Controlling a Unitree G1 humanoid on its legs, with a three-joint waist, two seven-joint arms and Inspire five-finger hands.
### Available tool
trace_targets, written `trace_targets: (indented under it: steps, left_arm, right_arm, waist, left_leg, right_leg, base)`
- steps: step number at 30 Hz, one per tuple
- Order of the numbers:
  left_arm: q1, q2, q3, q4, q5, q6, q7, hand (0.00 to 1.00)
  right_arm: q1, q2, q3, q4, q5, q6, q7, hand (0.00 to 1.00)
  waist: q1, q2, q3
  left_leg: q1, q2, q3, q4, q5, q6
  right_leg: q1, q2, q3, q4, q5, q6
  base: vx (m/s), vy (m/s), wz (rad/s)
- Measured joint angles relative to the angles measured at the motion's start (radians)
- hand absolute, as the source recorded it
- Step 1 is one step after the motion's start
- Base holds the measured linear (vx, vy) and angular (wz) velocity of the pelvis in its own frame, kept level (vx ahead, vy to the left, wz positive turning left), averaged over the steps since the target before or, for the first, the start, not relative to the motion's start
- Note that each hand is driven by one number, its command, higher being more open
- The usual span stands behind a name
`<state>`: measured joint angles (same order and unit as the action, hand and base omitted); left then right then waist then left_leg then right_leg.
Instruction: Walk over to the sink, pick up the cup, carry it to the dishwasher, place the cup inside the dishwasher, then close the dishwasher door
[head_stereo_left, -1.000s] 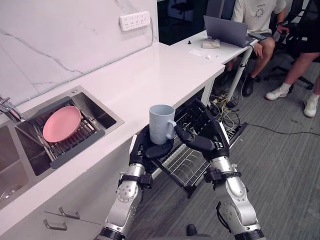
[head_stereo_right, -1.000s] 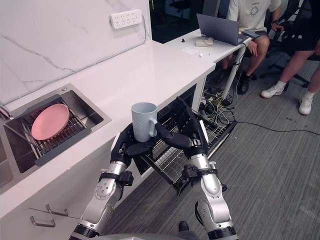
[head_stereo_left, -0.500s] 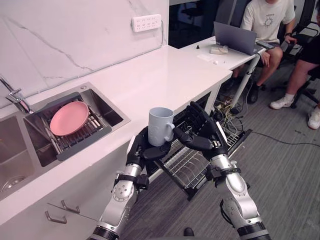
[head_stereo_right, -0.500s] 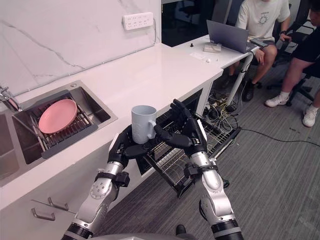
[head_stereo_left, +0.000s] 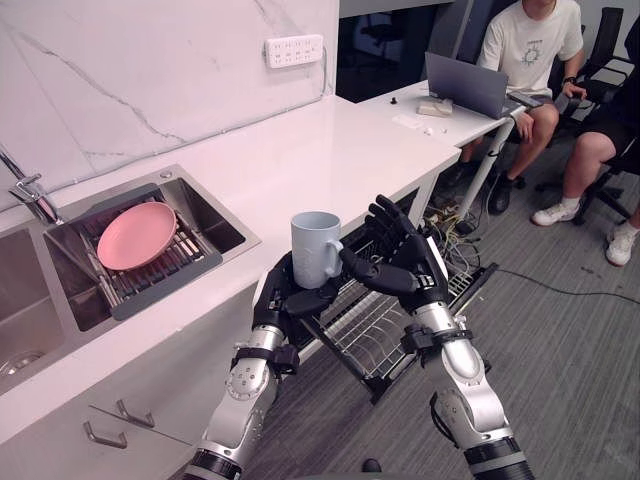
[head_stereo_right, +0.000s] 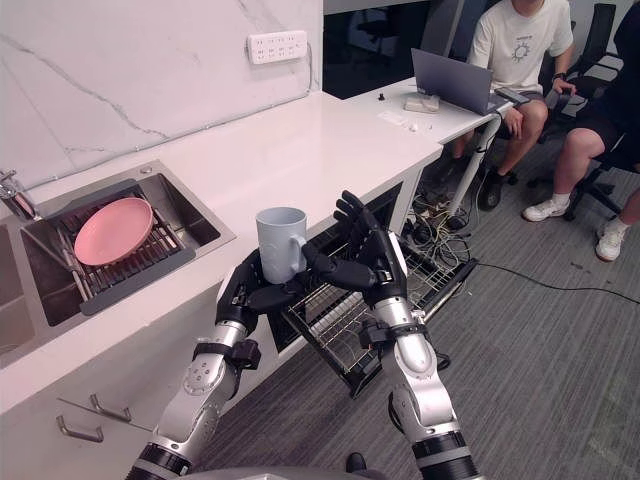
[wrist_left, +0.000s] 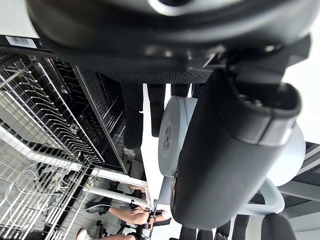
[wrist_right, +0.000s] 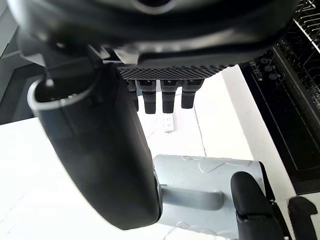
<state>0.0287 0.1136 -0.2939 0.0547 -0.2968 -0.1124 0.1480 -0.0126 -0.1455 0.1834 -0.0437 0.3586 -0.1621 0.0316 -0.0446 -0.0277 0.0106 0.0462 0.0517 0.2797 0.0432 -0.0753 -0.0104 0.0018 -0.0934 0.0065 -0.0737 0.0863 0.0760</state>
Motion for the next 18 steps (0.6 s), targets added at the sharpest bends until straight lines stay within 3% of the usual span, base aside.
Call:
trace_targets:
  steps: [18]
  left_arm:
    - [-0.033, -0.015, 0.014, 0.061, -0.04, -0.003, 0.007, 0.3]
  right_arm:
    - [-0.015, 0.034, 0.022, 0.002, -0.049, 0.014, -0.016, 0.9]
  waist:
    - [-0.001, -0.016, 0.0]
  left_leg:
    - [0.009, 0.0, 0.007, -0.006, 0.0, 0.0]
  right_leg:
    - [0.007, 0.001, 0.006, -0.011, 0.006, 0.0]
  base:
    - [-0.01, -0.005, 0.0]
